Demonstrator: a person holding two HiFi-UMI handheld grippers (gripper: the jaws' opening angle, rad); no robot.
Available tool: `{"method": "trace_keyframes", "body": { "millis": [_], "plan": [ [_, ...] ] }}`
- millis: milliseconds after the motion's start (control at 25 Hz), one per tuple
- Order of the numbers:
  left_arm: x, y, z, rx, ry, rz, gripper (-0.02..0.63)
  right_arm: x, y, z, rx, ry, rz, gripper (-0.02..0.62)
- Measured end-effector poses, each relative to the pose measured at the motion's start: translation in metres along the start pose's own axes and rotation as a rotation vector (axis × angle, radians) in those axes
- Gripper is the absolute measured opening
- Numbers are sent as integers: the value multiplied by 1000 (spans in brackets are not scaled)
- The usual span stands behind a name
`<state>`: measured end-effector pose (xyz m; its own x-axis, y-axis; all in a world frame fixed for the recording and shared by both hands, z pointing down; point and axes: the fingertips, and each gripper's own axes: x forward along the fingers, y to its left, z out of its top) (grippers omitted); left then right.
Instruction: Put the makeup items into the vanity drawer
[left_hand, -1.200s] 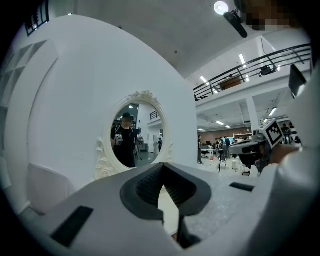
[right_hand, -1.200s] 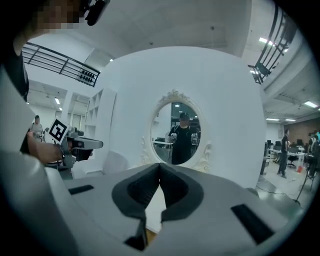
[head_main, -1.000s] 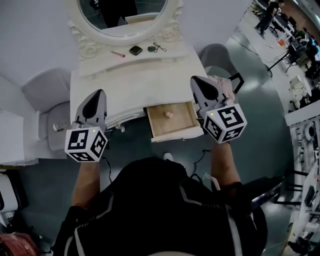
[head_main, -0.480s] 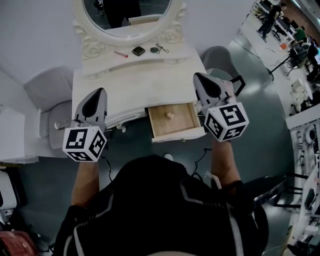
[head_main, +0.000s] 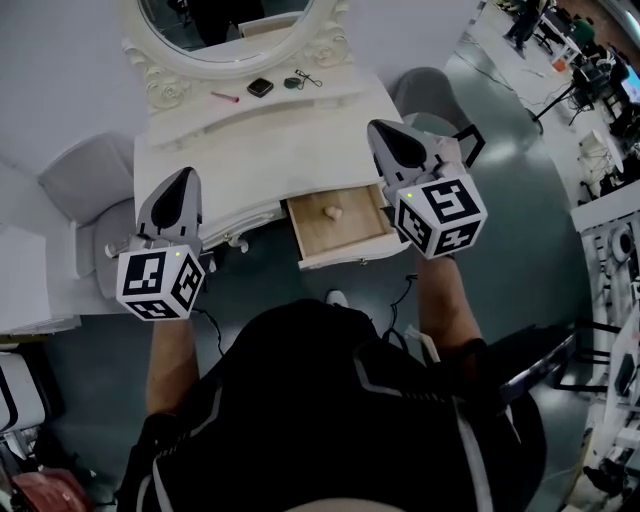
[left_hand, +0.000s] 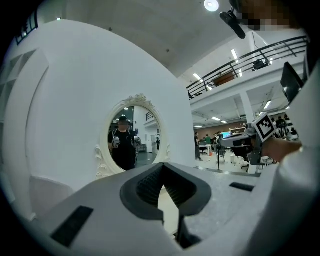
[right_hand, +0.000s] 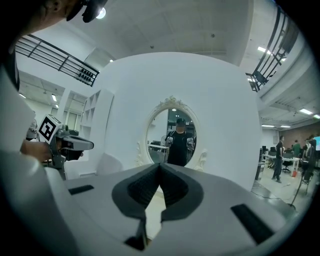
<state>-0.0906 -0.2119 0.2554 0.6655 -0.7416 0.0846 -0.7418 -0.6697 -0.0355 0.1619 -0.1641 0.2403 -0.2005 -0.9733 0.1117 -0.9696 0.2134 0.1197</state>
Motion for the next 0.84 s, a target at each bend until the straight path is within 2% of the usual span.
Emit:
{"method": "trace_keyframes", "body": {
  "millis": [160,440,840],
  "plan": [
    [0,-4,0,-39,-7,-23,3,3,1,-4,2,12,12,4],
    [-1,3,0,-2,-17,22,3,7,-1,-3,-3,12,15,3],
    [0,2,4,-79,-71,46,3,5,-9,-6,6,12,12,5]
  ]
}}
